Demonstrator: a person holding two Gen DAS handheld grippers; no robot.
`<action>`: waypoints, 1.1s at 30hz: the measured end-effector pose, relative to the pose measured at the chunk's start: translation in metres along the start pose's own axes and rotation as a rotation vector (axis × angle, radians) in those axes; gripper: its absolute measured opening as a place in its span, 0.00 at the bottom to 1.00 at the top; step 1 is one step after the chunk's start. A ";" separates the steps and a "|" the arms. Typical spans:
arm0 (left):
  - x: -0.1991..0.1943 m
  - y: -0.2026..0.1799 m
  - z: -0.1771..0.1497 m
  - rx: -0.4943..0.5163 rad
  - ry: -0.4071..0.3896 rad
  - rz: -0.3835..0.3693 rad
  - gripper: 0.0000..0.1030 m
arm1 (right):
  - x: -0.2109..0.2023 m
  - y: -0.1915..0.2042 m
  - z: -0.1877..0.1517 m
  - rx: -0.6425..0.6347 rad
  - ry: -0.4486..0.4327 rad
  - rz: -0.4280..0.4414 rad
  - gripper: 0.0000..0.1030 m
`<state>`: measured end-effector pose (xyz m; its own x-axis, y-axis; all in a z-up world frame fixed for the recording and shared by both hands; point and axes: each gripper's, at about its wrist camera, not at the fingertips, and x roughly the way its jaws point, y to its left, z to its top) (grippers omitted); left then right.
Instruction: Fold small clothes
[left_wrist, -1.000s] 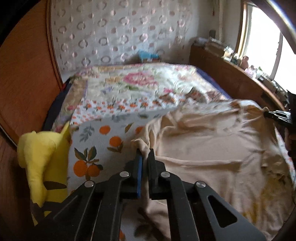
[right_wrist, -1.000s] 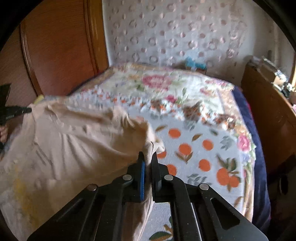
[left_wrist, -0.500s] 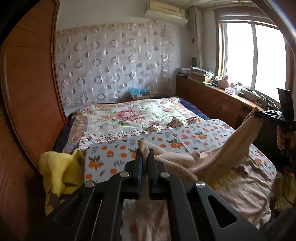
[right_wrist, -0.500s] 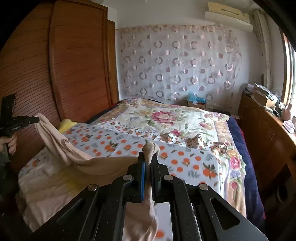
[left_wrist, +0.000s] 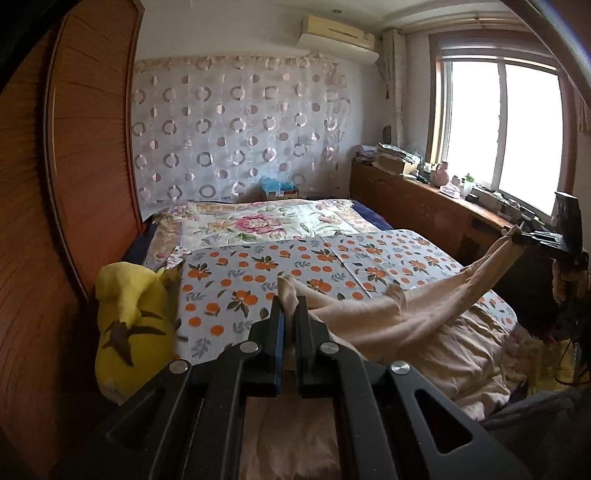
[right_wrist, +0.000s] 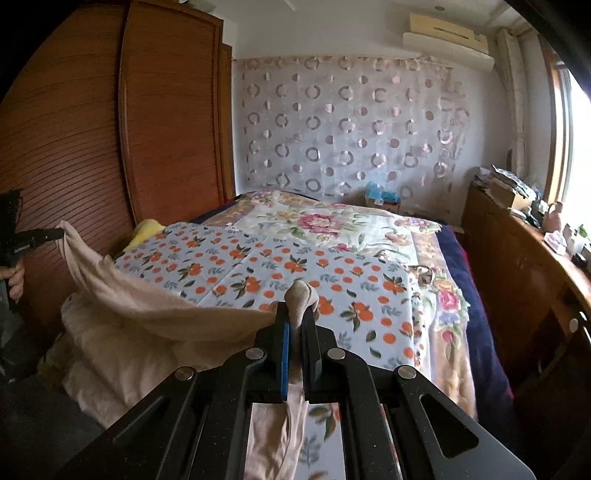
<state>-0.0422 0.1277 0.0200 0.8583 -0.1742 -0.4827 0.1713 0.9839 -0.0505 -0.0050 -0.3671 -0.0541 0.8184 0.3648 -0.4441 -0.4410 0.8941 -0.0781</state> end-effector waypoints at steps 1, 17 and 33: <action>-0.005 -0.002 -0.002 0.006 -0.004 -0.003 0.05 | -0.004 0.006 0.003 -0.003 0.005 0.005 0.05; 0.007 -0.003 -0.053 -0.009 0.126 -0.044 0.36 | 0.025 0.013 -0.037 0.056 0.270 0.041 0.07; 0.083 0.023 -0.035 -0.022 0.193 0.043 0.58 | 0.079 0.000 0.006 0.017 0.209 -0.037 0.45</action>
<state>0.0165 0.1376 -0.0515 0.7556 -0.1232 -0.6433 0.1242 0.9913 -0.0439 0.0618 -0.3368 -0.0833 0.7387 0.2714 -0.6170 -0.4042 0.9109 -0.0832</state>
